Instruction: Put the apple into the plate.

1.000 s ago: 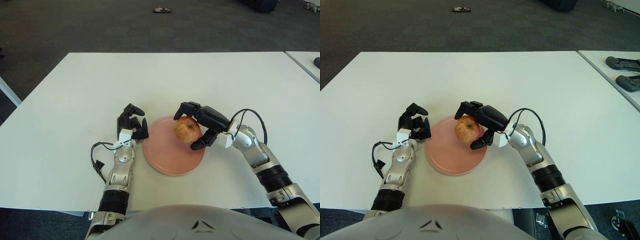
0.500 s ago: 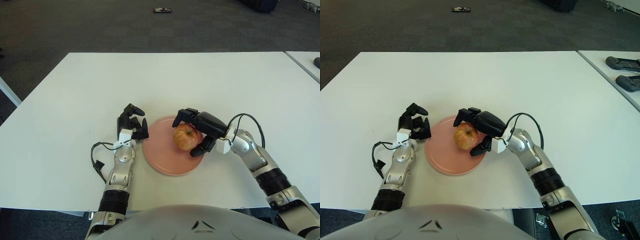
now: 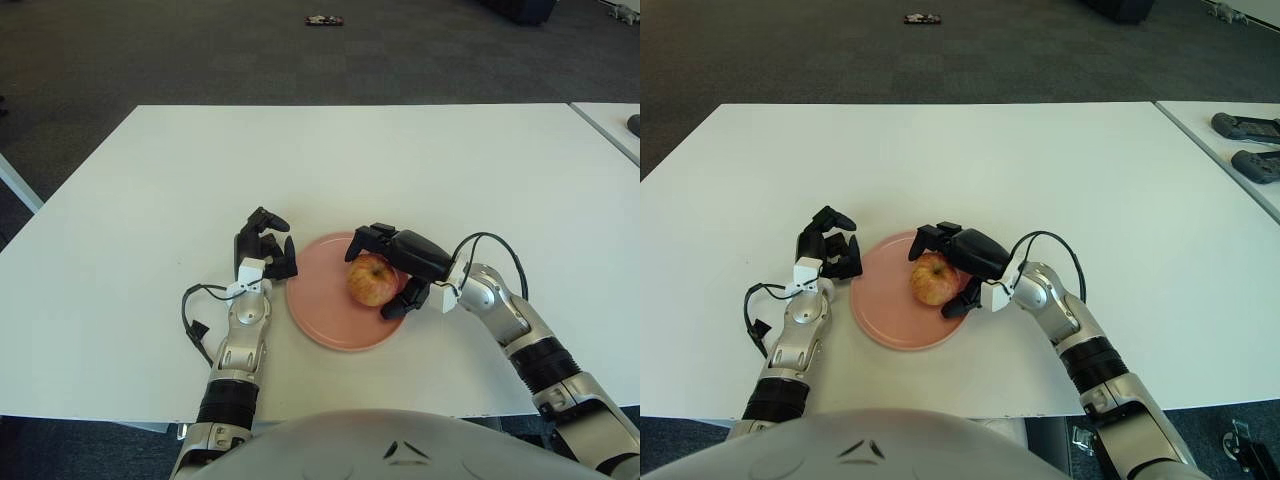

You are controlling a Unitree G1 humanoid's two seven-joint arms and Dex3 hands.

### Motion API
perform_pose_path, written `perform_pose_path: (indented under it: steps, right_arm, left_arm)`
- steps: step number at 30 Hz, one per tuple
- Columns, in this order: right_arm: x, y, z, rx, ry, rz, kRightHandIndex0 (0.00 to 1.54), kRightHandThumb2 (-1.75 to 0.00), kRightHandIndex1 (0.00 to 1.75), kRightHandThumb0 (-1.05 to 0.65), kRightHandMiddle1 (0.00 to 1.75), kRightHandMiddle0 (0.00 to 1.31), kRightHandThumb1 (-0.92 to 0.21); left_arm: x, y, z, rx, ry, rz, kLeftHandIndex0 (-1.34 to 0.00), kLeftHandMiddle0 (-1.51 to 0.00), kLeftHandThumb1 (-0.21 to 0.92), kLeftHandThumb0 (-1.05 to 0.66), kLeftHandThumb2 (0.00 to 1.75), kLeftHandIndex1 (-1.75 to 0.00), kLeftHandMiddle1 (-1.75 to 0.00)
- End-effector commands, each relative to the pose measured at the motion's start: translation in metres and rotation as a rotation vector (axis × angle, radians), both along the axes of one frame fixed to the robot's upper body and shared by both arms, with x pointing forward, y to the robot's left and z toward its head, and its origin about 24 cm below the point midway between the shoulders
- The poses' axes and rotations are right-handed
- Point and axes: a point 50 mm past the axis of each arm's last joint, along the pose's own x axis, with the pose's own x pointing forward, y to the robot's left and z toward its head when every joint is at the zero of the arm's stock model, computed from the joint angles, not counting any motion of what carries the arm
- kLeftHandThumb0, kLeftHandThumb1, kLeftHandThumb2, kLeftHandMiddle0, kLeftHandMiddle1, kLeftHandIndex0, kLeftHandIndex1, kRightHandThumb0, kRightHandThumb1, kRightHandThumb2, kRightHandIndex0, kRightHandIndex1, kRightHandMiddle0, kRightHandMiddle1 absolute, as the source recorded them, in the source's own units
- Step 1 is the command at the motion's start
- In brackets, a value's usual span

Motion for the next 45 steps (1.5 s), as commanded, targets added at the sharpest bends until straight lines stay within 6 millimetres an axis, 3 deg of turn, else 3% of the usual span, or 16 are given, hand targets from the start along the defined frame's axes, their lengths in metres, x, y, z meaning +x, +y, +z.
perform_pose_path:
  steps: [1, 22, 27, 29, 31, 33, 34, 37, 40, 45]
  right_arm:
    - [0.0026, 0.0003, 0.0033, -0.002, -0.019, 0.012, 1.08, -1.23, 1.75, -0.46, 1.75, 0.56, -0.38]
    - [0.0020, -0.0007, 0.0009, -0.023, -0.025, 0.002, 1.11, -1.24, 1.75, -0.46, 1.75, 0.56, -0.38]
    - [0.0019, -0.0014, 0.0028, -0.025, -0.058, 0.006, 1.02, -1.21, 1.75, -0.45, 1.75, 0.55, -0.40]
    - [0.0019, -0.0021, 0.0038, -0.034, -0.083, 0.013, 0.98, -1.16, 1.75, -0.44, 1.75, 0.52, -0.44]
    - [0.0020, -0.0030, 0.0049, -0.056, -0.114, 0.023, 0.88, -0.99, 1.75, -0.42, 1.75, 0.42, -0.57]
    - [0.0023, -0.0030, 0.0055, -0.103, -0.149, 0.038, 0.67, -0.75, 1.75, -0.39, 1.73, 0.33, -0.74]
    - [0.0025, -0.0030, 0.0057, -0.129, -0.166, 0.046, 0.58, -0.71, 1.62, -0.47, 1.65, 0.28, -0.77]
    - [0.0030, -0.0031, 0.0061, -0.190, -0.206, 0.062, 0.35, -0.59, 1.00, -0.74, 1.29, 0.14, -0.88]
    - [0.0038, -0.0039, 0.0066, -0.246, -0.226, 0.064, 0.26, -0.59, 0.69, -0.83, 1.16, 0.06, -0.91]
    - [0.0047, -0.0055, 0.0090, -0.310, -0.239, 0.059, 0.18, -0.61, 0.33, -0.91, 0.90, 0.01, -0.92]
  left_arm:
    - [0.0009, -0.0006, -0.0009, 0.005, 0.003, 0.002, -0.72, -1.21, 0.18, -0.53, 1.49, -1.75, -1.75]
    - [0.0012, -0.0015, -0.0012, -0.010, 0.009, -0.003, -0.71, -1.20, 0.19, -0.52, 1.47, -1.75, -1.75]
    - [0.0011, -0.0014, -0.0012, 0.001, 0.009, 0.004, -0.71, -1.20, 0.19, -0.52, 1.47, -1.75, -1.75]
    - [0.0010, -0.0014, -0.0010, 0.008, 0.010, 0.007, -0.71, -1.20, 0.19, -0.52, 1.47, -1.75, -1.75]
    - [0.0008, -0.0014, -0.0009, 0.014, 0.009, 0.010, -0.71, -1.21, 0.19, -0.52, 1.47, -1.75, -1.75]
    - [0.0010, -0.0010, -0.0011, 0.014, 0.009, 0.010, -0.71, -1.21, 0.19, -0.52, 1.48, -1.75, -1.75]
    - [0.0011, -0.0009, -0.0012, 0.014, 0.009, 0.010, -0.71, -1.21, 0.19, -0.52, 1.48, -1.75, -1.75]
    - [0.0013, -0.0008, -0.0013, 0.013, 0.008, 0.009, -0.72, -1.22, 0.18, -0.52, 1.48, -1.75, -1.75]
    - [0.0015, -0.0007, -0.0015, 0.017, 0.008, 0.008, -0.72, -1.23, 0.18, -0.53, 1.49, -1.75, -1.75]
    - [0.0016, -0.0006, -0.0015, 0.022, 0.007, 0.009, -0.74, -1.24, 0.16, -0.54, 1.51, -1.75, -1.75]
